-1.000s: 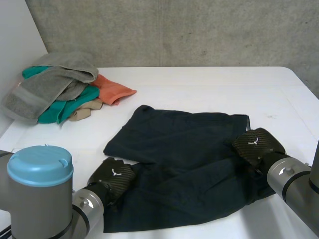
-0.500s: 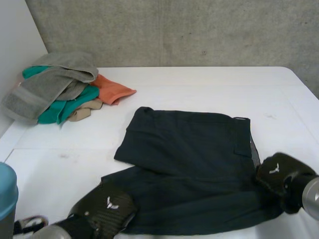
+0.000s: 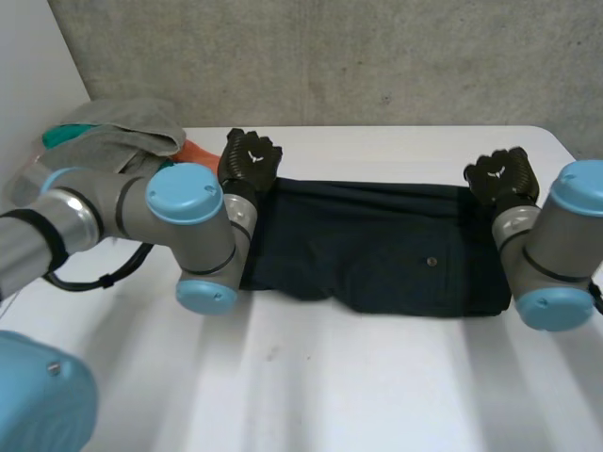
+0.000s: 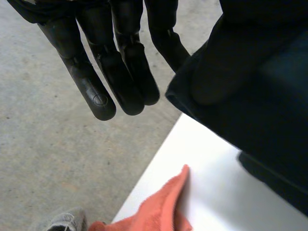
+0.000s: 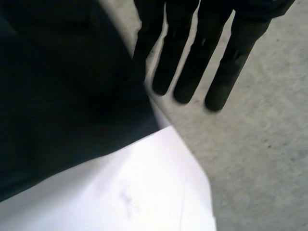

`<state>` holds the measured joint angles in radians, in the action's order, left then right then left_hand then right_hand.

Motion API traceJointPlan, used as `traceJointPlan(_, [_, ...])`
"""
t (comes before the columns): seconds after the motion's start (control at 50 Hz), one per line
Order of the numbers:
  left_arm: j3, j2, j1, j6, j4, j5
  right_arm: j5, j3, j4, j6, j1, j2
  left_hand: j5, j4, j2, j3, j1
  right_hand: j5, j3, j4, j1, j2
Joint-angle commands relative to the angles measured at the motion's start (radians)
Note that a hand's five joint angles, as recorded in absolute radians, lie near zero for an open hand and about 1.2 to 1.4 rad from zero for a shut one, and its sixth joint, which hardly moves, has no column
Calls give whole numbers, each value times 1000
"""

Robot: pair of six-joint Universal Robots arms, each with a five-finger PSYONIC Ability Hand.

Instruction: Fold the laundry.

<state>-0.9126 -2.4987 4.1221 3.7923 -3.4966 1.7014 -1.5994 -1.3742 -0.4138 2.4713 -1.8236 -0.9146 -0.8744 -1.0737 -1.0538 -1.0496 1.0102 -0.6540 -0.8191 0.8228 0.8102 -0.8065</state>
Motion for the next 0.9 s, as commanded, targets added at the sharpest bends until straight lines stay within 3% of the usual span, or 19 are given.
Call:
traceJointPlan(0.02, [60, -65, -19, 3, -163, -26, 18, 116, -131, -6, -5, 140, 787, 812, 792, 788, -749, 654, 645, -648, -636, 632])
traceJointPlan(0.04, [55, -65, -29, 1, -197, -25, 18, 119, -132, -2, -6, 138, 874, 899, 879, 875, -836, 654, 645, -648, -636, 632])
traceJointPlan(0.16, [-41, 27, -49, -10, -226, -23, 12, 70, -88, 87, 6, 27, 874, 899, 879, 875, -836, 654, 645, -648, -636, 632])
traceJointPlan(0.3, [-293, 274, -51, -83, -225, -31, 67, -43, 350, 222, 26, -242, 874, 899, 879, 875, -836, 654, 645, -648, -636, 632])
traceJointPlan(0.4, [-471, 423, -51, -164, -225, -40, 130, -156, 555, 288, 81, -271, 874, 899, 879, 875, -836, 556, 546, -550, -537, 534])
traceJointPlan(0.52, [-575, 477, -54, -197, -232, -43, 232, -334, 462, 287, 125, -305, 874, 899, 879, 875, -836, 426, 417, -421, -408, 404])
traceJointPlan(0.7, [-601, 463, -54, -201, -237, -40, 231, -388, 224, 288, 118, -238, 874, 899, 879, 875, -836, 412, 402, -406, -394, 390])
traceJointPlan(0.74, [-601, 463, -52, -203, -239, -39, 228, -381, 202, 285, 116, -212, 874, 899, 879, 875, -836, 260, 251, -254, -242, 238])
traceJointPlan(0.78, [-601, 463, -54, -204, -239, -35, 210, -370, 179, 282, 122, -191, 874, 899, 879, 875, -836, -564, -574, 570, 583, -586])
traceJointPlan(0.9, [-612, 468, -60, -209, -233, -31, 139, -390, 174, 258, 136, -251, 874, 899, 879, 875, -836, -568, -577, 573, 586, -590])
